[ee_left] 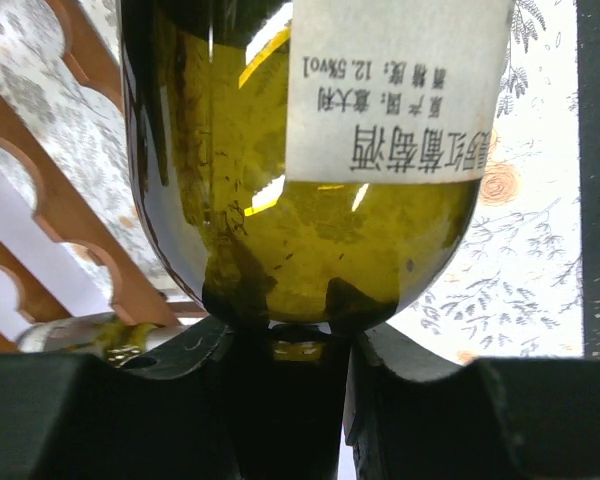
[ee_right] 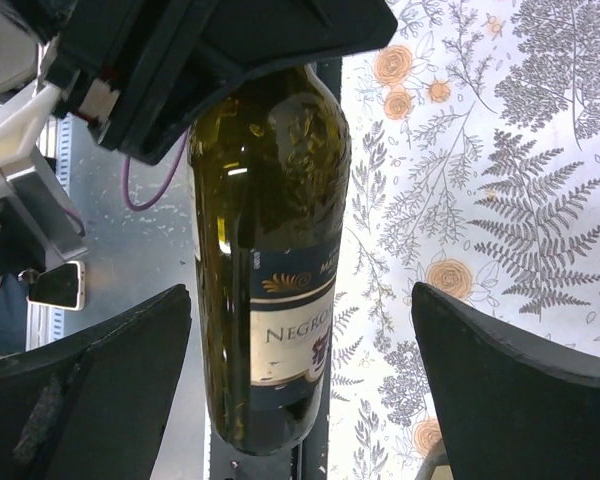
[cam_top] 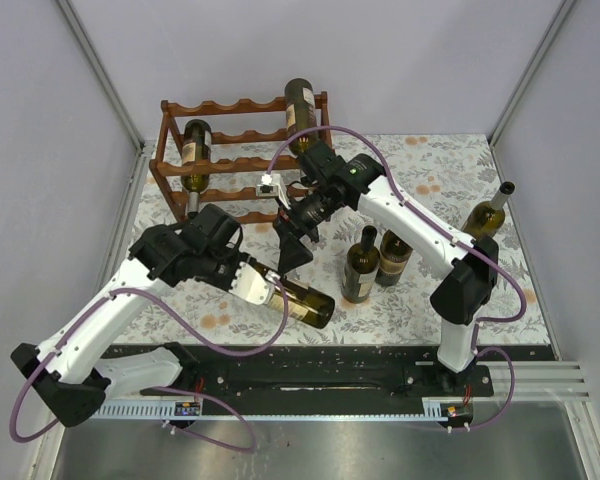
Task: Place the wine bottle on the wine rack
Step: Adjust the wine bottle.
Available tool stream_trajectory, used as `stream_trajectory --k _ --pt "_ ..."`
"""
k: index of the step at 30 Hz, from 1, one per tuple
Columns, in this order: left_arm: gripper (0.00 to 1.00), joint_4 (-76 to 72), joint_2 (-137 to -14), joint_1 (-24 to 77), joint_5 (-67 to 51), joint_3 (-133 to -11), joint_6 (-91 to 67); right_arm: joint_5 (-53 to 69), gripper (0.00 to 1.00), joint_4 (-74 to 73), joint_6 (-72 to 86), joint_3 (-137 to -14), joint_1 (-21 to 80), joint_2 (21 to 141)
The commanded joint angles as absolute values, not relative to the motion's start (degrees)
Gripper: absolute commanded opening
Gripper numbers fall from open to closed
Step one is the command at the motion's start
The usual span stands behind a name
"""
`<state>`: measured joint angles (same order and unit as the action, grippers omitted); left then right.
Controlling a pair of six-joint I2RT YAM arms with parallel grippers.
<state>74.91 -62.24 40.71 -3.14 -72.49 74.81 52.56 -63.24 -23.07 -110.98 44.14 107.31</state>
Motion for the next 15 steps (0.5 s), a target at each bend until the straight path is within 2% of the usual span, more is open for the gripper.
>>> stream_trajectory --k 1,15 --pt "0.0 69.8 -60.1 36.7 -9.3 -72.5 70.7 49.7 1.0 -62.9 -22.9 -113.9 43.8 104.2" --pt "0.0 62.9 -54.9 18.2 -12.8 -60.9 56.7 39.3 0.99 -57.2 -18.1 -115.8 42.5 98.2"
